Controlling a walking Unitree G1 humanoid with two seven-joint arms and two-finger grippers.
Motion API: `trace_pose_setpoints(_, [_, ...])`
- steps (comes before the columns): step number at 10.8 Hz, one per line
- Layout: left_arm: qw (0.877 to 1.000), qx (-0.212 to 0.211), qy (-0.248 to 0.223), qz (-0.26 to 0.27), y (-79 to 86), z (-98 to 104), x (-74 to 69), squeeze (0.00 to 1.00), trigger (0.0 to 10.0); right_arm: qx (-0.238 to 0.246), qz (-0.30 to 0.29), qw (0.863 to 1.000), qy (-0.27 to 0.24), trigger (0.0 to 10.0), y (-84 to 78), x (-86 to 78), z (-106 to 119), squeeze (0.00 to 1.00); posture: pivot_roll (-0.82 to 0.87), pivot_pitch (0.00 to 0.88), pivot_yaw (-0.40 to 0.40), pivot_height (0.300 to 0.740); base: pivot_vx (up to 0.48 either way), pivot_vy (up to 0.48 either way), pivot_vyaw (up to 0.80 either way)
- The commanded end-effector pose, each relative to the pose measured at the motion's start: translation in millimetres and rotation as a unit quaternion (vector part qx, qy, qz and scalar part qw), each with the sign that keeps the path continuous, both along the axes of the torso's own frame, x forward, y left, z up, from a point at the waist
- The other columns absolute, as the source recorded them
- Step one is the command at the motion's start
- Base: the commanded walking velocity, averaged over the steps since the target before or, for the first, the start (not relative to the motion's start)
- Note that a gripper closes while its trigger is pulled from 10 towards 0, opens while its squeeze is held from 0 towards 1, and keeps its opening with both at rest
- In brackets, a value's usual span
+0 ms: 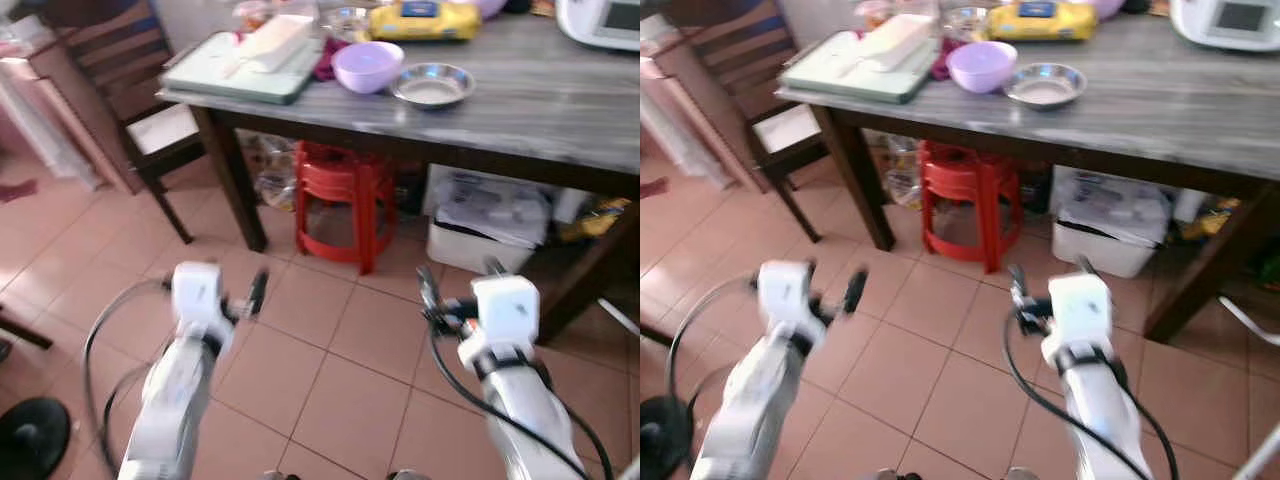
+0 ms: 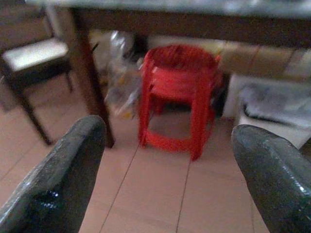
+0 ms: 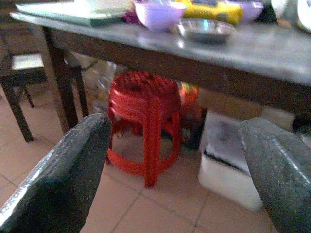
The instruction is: Setting the table
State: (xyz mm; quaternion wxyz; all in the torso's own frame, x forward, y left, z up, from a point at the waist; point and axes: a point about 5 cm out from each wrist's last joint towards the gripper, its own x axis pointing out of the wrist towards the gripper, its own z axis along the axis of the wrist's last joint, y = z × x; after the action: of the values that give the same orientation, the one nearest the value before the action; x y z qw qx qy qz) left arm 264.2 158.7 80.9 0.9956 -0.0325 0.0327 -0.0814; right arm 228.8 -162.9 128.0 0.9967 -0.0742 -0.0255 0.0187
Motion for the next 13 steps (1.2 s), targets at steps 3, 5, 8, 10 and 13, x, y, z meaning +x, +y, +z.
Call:
trace_pose_setpoints(3, [1.000, 0.008, 0.004, 0.029, 13.6, -5, -4.3, 0.00, 10.0, 0.005, -0.014, 1.000, -0.018, 10.0, -5.9, -7.7, 0, 0.00, -0.11, 0.101, 0.107, 0.740, 0.000, 0.000, 0.00])
trace_pose_setpoints(5, [1.000, 0.014, 0.005, 0.026, 12.0, -6, -6.6, 0.00, 10.0, -0.006, -0.038, 0.999, 0.018, 10.0, -11.1, -13.2, -10, 0.00, -0.11, 0.107, 0.107, 0.740, 0.000, 0.000, 0.00])
trace_pose_setpoints(8, [1.000, 0.017, -0.007, 0.009, 3.9, 2, 1.3, 0.00, 10.0, 0.010, -0.046, 0.999, 0.007, 10.0, -10.7, -4.9, -5, 0.00, -0.10, 0.112, 0.109, 0.740, 0.000, 0.000, -0.43])
trace_pose_setpoints(10, [1.000, 0.012, -0.012, 0.000, 1.7, 7, 4.0, 0.00, 10.0, 0.019, -0.052, 0.998, 0.005, 10.0, -11.2, -3.3, -5, 0.00, -0.10, 0.115, 0.116, 0.740, 0.000, 0.000, -0.78])
trace_pose_setpoints(13, [1.000, 0.008, -0.010, -0.016, -2.3, 8, 4.9, 0.00, 10.0, 0.027, -0.056, 0.998, 0.022, 10.0, -8.9, -1.9, -9, 0.00, -0.10, 0.117, 0.124, 0.740, 0.000, 0.000, -0.78])
